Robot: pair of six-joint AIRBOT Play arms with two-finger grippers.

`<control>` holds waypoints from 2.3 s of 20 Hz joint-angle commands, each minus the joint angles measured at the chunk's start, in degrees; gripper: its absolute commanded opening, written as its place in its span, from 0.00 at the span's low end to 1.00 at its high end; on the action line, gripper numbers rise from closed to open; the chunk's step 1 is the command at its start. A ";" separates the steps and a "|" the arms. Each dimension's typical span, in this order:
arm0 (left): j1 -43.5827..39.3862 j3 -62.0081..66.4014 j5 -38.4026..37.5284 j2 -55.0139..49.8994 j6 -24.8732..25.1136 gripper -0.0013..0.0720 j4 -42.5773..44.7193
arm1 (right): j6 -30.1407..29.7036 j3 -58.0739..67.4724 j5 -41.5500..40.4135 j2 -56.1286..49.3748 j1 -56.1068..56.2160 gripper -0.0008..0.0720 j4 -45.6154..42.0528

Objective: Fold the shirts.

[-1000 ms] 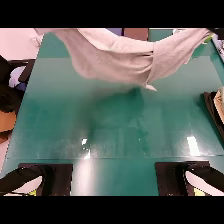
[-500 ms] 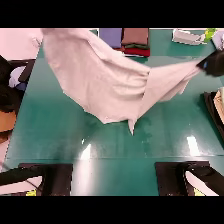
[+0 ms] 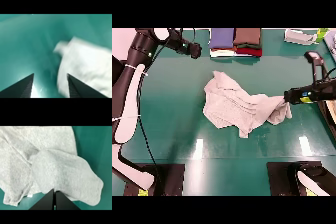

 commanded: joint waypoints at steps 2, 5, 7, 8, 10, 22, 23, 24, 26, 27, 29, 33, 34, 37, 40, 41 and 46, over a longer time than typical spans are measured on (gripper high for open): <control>0.02 -0.13 -13.05 -0.11 -2.67 0.70 3.54 | 0.26 -2.19 -1.25 -1.18 0.04 0.03 0.09; 0.02 -6.62 -18.40 1.60 -2.82 0.70 -0.57 | 0.24 -2.19 -1.55 -1.18 0.04 0.03 0.09; -0.13 -14.40 -18.23 4.20 -3.76 0.70 -3.74 | 0.24 -2.19 -1.55 -1.18 0.04 0.03 0.07; -0.55 -19.28 -16.65 5.99 -4.02 0.70 -4.81 | 0.24 -2.19 -1.55 -1.18 0.04 0.03 0.07; -1.51 -29.44 -12.04 10.51 -5.66 0.70 -5.11 | 0.24 -2.19 -1.55 -1.18 0.04 0.03 0.07; -14.80 -61.24 14.93 19.15 -14.12 0.71 -17.07 | 0.22 -2.19 -4.24 -1.16 0.17 0.03 3.08; -15.26 -61.24 15.21 18.88 -14.21 0.71 -17.16 | 0.22 -2.19 -4.09 -1.18 0.15 0.03 3.06; -15.52 -61.24 15.30 18.53 -14.23 0.71 -17.46 | 0.22 -2.19 -4.13 -1.18 0.17 0.03 3.08; -15.52 -61.24 15.82 17.38 -14.21 0.71 -19.28 | 0.22 -2.19 -4.02 -1.16 0.15 0.03 3.06; -15.52 -61.24 16.87 16.92 -14.21 0.70 -20.81 | 0.22 -2.19 -4.02 -1.16 0.17 0.03 3.10; -15.52 -61.20 19.89 16.65 -14.19 0.70 -23.69 | 0.24 -2.19 -4.09 -1.18 0.17 0.03 3.10; -15.50 -61.09 21.55 16.92 -12.57 0.06 -24.81 | 0.20 -2.16 -4.42 -0.96 0.15 0.03 3.04; -15.45 -60.70 20.94 17.62 -11.96 0.05 -24.55 | 0.20 -2.14 -5.25 -0.50 0.15 0.03 3.02; -12.66 -56.26 18.05 23.76 -9.79 0.04 -21.73 | 0.20 -0.07 -8.83 2.84 -0.22 0.03 2.95; -6.91 -47.32 15.93 35.56 -9.57 0.04 -16.83 | 0.15 8.35 -8.83 6.71 -2.10 0.03 2.93; -4.76 -43.08 15.21 39.74 -9.53 0.04 -14.97 | 0.04 12.22 -8.83 7.82 -2.93 0.03 2.93; -1.40 -22.29 13.81 53.51 -6.51 0.04 -9.25 | 0.00 29.44 -6.10 11.39 -7.34 0.03 2.93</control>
